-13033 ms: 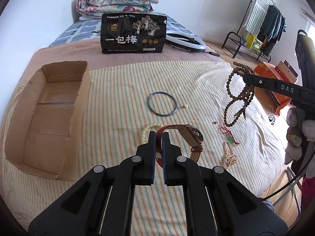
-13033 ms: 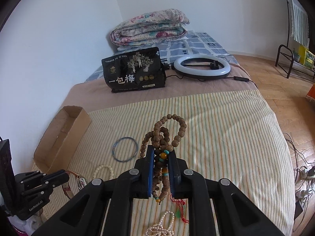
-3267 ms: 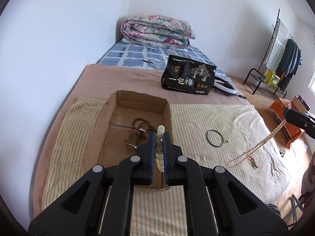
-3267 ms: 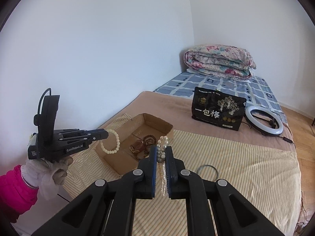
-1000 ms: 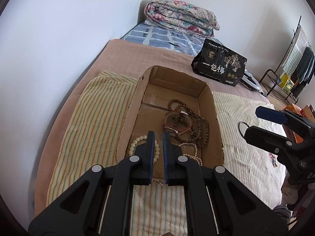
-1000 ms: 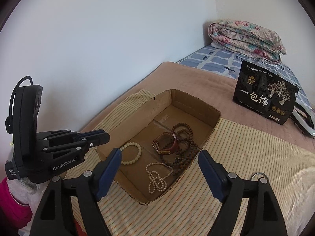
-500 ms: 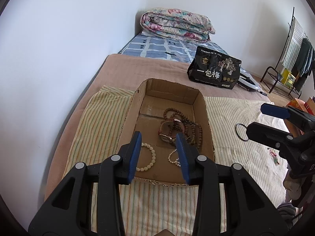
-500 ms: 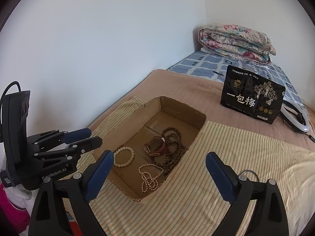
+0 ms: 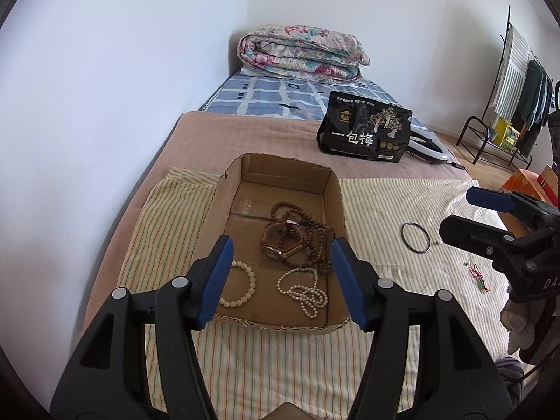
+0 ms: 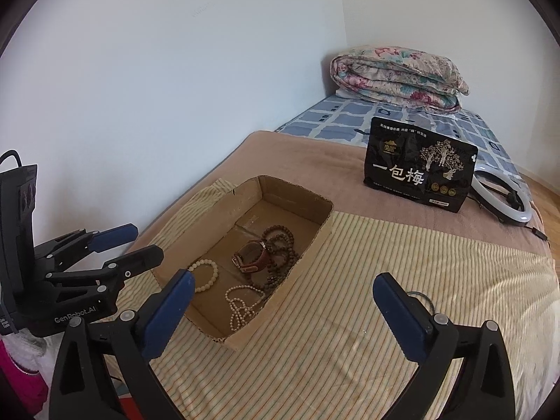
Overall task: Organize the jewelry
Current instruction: 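Move both tools away from the box toward the items left on the bed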
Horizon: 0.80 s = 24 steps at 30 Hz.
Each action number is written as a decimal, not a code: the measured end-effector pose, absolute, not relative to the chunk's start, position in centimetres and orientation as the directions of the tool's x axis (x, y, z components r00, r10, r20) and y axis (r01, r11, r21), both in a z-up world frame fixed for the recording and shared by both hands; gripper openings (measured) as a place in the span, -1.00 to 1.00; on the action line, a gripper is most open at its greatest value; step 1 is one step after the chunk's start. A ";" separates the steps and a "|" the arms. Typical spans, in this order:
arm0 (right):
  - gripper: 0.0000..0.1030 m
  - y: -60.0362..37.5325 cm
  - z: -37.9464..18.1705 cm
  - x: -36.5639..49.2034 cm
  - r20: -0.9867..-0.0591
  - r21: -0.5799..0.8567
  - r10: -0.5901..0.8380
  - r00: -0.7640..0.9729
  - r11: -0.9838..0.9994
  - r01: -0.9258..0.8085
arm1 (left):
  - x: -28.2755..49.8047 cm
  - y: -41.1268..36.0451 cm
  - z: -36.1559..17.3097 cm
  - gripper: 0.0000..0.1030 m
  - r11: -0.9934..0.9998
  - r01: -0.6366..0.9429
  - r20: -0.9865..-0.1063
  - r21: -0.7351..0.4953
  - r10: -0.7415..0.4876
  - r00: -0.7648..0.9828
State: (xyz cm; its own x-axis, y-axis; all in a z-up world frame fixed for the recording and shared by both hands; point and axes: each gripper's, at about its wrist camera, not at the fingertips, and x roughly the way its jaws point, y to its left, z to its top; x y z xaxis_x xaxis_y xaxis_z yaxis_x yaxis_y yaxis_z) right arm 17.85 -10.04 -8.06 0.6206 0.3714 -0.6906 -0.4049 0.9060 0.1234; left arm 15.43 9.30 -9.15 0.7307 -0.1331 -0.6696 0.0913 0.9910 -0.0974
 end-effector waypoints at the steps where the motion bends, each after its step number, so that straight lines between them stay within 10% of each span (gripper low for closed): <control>1: 0.99 -10.4 -8.0 17.8 -0.689 0.126 0.370 0.624 0.908 -0.399 | 15.4 9.0 -9.0 0.17 0.991 0.095 -0.667 -0.096 -0.135 0.732; 24: 0.99 -23.3 -6.7 14.0 -0.663 0.084 0.234 0.711 0.967 -0.240 | 15.0 0.8 -8.0 0.17 0.972 0.219 -0.659 -0.084 -0.219 0.719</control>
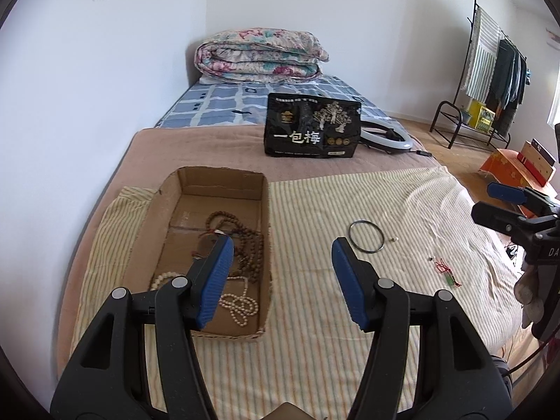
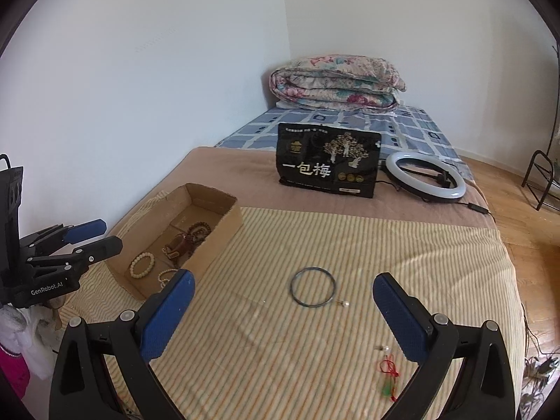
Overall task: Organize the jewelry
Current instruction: 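Move both tools away from the box toward the items left on the bed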
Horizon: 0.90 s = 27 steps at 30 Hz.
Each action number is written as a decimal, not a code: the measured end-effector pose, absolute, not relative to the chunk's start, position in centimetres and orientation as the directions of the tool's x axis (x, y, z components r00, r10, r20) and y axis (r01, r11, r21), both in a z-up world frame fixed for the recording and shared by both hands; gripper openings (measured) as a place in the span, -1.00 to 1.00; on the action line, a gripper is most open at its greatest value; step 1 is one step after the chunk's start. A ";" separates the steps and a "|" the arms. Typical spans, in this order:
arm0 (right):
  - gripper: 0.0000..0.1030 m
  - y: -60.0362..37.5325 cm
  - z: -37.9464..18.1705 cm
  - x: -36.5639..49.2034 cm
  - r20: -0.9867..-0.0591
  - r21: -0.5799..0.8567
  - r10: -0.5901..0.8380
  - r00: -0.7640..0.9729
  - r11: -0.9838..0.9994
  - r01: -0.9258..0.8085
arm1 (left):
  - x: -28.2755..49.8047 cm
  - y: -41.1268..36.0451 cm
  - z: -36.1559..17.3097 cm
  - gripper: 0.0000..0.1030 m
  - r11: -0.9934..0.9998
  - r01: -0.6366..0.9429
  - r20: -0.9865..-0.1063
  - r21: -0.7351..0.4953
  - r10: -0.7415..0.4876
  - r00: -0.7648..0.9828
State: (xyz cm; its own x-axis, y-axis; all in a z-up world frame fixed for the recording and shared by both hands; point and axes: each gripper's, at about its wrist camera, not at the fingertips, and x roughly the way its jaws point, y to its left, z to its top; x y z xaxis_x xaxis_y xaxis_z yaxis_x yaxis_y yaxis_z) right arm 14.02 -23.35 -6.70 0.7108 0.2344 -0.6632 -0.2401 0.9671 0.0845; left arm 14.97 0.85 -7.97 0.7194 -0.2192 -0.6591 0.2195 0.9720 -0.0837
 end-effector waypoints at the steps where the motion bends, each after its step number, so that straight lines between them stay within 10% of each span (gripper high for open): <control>1: 0.99 -24.1 -6.7 13.9 -0.663 0.082 0.224 0.714 0.970 -0.228 | 15.0 0.4 -8.1 0.17 0.970 0.226 -0.661 -0.088 -0.226 0.716; 27: 0.99 -38.3 -12.5 11.0 -0.734 0.102 0.067 0.676 0.995 0.012 | 19.4 -9.8 -14.0 0.45 0.922 0.346 -0.739 -0.172 -0.353 0.573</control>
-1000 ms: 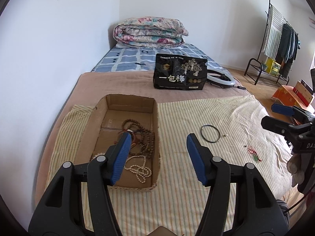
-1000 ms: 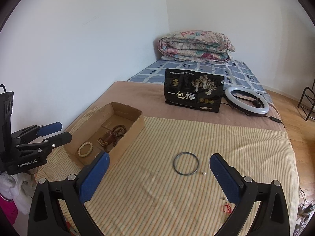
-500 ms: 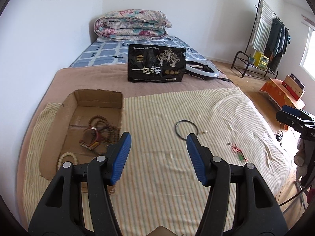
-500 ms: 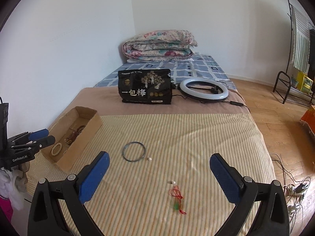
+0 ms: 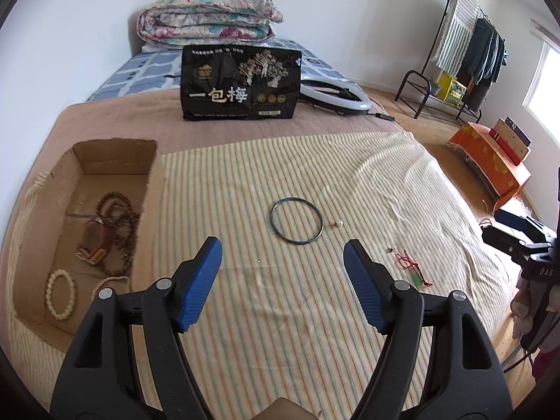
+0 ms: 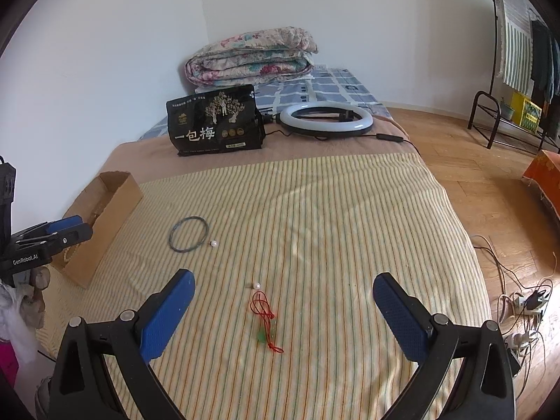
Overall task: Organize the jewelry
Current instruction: 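Move both tools away from the box toward the items left on the bed, then grasp the dark thin bangle with the left tool while the right tool grasps the green pendant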
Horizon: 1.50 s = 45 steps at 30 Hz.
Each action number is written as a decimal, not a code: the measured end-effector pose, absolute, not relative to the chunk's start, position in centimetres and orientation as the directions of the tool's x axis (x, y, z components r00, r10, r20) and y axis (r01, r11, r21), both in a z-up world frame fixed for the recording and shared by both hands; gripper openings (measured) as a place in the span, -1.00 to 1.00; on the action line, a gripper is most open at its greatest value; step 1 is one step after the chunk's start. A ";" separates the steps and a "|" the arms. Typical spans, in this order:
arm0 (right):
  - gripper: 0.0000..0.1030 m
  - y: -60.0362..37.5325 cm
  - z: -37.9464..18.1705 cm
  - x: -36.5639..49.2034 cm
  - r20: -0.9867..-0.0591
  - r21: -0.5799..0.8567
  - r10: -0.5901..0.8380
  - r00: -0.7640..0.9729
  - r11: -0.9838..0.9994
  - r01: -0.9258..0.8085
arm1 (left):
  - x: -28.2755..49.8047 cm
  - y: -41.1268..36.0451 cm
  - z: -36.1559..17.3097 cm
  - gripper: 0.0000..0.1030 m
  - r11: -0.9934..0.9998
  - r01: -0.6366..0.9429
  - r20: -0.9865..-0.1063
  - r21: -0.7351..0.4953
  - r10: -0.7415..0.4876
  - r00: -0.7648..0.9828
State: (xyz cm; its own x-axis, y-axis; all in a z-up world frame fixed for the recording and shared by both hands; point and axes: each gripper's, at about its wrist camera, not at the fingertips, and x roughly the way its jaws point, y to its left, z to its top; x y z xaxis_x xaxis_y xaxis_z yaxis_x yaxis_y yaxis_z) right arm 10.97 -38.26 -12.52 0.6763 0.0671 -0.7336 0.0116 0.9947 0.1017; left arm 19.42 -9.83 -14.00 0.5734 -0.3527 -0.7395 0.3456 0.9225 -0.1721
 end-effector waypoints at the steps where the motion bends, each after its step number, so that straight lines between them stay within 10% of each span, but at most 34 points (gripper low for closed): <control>1: 0.99 -38.4 -12.9 11.0 -0.737 0.102 0.068 0.672 0.995 0.012 | 19.7 -10.2 -14.4 0.45 0.922 0.347 -0.745 -0.173 -0.353 0.565; 45: 0.97 -38.1 -22.8 11.7 -0.827 0.097 0.103 0.552 0.994 -0.041 | 27.3 -18.4 -24.7 0.53 0.935 0.354 -0.809 -0.023 -0.225 0.543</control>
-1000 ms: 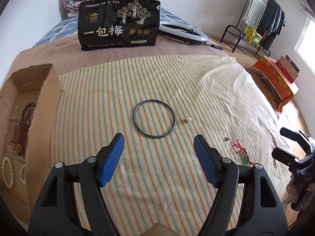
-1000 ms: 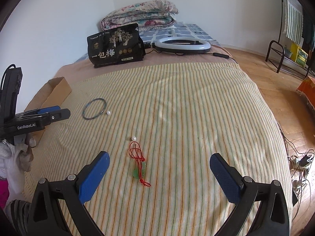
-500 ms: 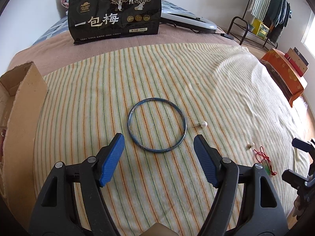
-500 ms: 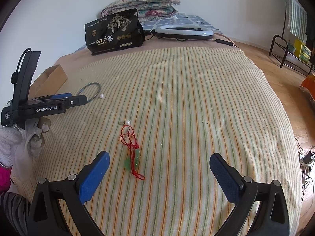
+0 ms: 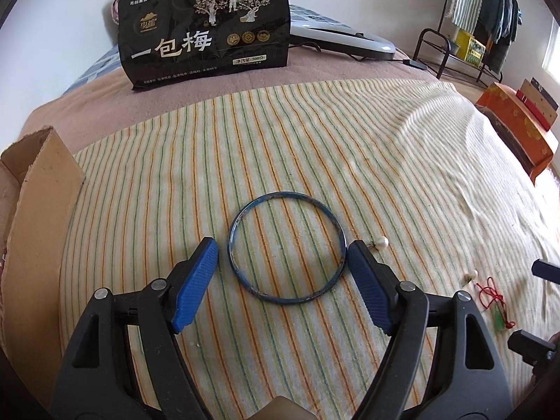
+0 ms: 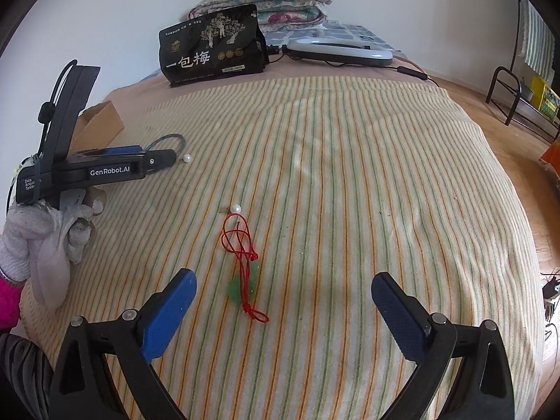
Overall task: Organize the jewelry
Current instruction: 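Grasp the dark thin bangle with the left tool while the right tool grasps the green pendant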
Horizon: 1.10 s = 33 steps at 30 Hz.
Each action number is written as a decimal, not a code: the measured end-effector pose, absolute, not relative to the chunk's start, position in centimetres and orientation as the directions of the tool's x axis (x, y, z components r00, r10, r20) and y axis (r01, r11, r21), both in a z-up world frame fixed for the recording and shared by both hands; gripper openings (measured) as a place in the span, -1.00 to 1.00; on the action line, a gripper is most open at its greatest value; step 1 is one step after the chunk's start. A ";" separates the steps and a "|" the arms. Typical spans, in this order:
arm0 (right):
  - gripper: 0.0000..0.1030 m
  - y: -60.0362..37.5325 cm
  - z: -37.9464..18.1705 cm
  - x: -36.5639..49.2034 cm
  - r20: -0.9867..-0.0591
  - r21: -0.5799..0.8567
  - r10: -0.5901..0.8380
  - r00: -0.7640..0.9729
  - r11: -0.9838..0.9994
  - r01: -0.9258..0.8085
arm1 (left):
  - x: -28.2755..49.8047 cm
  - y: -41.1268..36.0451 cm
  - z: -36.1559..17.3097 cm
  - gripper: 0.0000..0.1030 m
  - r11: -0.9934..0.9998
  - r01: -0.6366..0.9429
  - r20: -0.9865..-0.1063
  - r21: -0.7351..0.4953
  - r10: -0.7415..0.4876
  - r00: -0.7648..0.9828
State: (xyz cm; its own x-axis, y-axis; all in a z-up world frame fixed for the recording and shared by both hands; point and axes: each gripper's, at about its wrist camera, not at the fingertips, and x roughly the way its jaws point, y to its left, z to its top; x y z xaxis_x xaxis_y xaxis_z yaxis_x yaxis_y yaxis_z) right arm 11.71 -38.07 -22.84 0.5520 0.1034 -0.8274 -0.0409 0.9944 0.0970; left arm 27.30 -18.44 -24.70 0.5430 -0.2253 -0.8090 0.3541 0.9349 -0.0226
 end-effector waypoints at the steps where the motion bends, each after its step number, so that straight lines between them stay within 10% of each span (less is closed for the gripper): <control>1: 0.96 -38.0 -22.9 11.7 -0.828 0.097 0.104 0.551 0.994 -0.041 | 27.2 -18.6 -24.8 0.54 0.934 0.357 -0.806 -0.010 -0.219 0.550; 19: 0.45 -37.4 -23.5 11.8 -0.838 0.107 0.130 0.529 0.992 -0.073 | 27.6 -18.4 -25.1 0.44 0.930 0.368 -0.803 -0.023 -0.236 0.547; 29: -0.67 -35.5 -23.8 12.1 -0.860 0.046 0.113 0.498 0.988 -0.146 | 27.6 -18.2 -24.9 0.43 0.930 0.367 -0.803 -0.035 -0.244 0.543; 33: -0.68 -36.2 -23.7 12.2 -0.856 0.083 0.133 0.500 0.989 -0.121 | 27.4 -17.7 -24.4 0.43 0.934 0.355 -0.801 -0.046 -0.247 0.546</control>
